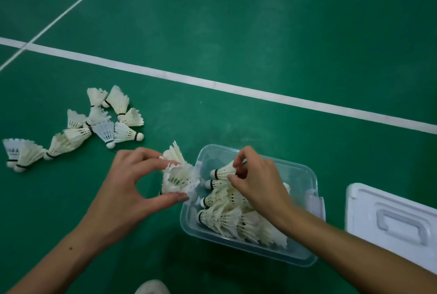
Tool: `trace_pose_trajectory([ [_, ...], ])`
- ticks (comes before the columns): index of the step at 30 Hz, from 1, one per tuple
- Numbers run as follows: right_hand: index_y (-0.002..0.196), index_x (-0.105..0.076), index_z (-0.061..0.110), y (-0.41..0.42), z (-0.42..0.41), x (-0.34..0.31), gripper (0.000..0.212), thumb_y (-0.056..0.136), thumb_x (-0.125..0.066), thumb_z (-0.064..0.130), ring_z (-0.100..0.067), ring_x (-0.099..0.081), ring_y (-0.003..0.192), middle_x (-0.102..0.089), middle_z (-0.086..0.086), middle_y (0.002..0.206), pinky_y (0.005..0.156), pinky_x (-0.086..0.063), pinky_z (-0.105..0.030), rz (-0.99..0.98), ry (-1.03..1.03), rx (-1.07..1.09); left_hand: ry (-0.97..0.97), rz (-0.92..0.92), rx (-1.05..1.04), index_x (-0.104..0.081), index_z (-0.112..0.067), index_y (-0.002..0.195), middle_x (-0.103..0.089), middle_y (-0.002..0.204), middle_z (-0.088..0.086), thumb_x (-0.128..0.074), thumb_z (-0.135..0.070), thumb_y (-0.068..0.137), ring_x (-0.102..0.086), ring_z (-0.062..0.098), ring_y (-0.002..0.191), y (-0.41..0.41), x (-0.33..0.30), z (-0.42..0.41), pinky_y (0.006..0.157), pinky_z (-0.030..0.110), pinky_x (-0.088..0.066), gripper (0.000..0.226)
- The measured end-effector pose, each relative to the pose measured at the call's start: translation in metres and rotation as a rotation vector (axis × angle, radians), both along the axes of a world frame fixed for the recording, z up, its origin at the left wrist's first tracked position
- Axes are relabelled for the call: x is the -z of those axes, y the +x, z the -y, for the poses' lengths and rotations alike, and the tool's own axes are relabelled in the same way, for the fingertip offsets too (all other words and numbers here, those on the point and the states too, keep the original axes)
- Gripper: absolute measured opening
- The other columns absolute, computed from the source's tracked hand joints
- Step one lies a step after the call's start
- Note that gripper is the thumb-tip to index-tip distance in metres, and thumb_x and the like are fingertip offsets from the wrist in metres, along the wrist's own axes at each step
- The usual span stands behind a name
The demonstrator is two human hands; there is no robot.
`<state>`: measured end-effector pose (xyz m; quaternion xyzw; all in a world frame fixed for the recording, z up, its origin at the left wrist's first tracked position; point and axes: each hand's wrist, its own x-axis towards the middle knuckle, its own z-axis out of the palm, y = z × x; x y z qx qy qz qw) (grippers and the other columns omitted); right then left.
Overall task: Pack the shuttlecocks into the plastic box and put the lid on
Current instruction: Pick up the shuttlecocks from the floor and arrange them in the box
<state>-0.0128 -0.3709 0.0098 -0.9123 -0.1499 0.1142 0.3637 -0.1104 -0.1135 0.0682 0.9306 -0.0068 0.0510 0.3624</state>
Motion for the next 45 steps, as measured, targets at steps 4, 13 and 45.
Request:
trace_pose_trajectory([
  [4,0.091,-0.05,0.028,0.001,-0.016,0.018,0.033,0.089,-0.081,0.016,0.0,-0.062,0.078,-0.064,0.012,0.082,0.066,-0.051,-0.017,-0.034,-0.032,-0.009,0.035,-0.022,0.019,-0.072,-0.047,0.112,-0.058,0.114,-0.027,-0.073,-0.082,0.063,-0.049,0.012,0.119,0.0,0.011,0.002,0.098,0.007,-0.033,0.06],
  [13,0.091,-0.04,0.033,0.006,-0.03,0.036,0.042,0.092,-0.08,0.02,-0.001,-0.07,0.075,-0.072,0.006,0.08,0.068,-0.06,-0.022,-0.087,0.089,0.022,0.092,-0.02,0.096,-0.072,-0.045,0.116,-0.055,0.114,-0.031,-0.069,-0.084,0.067,-0.045,0.007,0.118,0.012,0.017,0.008,0.097,0.012,-0.035,0.063],
  [45,0.113,-0.075,0.025,0.003,0.052,-0.009,0.026,0.088,-0.083,0.023,0.004,-0.071,0.088,-0.077,0.018,0.098,0.077,-0.062,-0.025,0.231,0.114,-0.089,0.023,-0.159,0.411,-0.07,-0.043,0.117,-0.051,0.144,-0.029,-0.089,-0.06,0.07,-0.041,0.007,0.142,0.052,-0.002,0.017,0.111,0.022,-0.037,0.054],
])
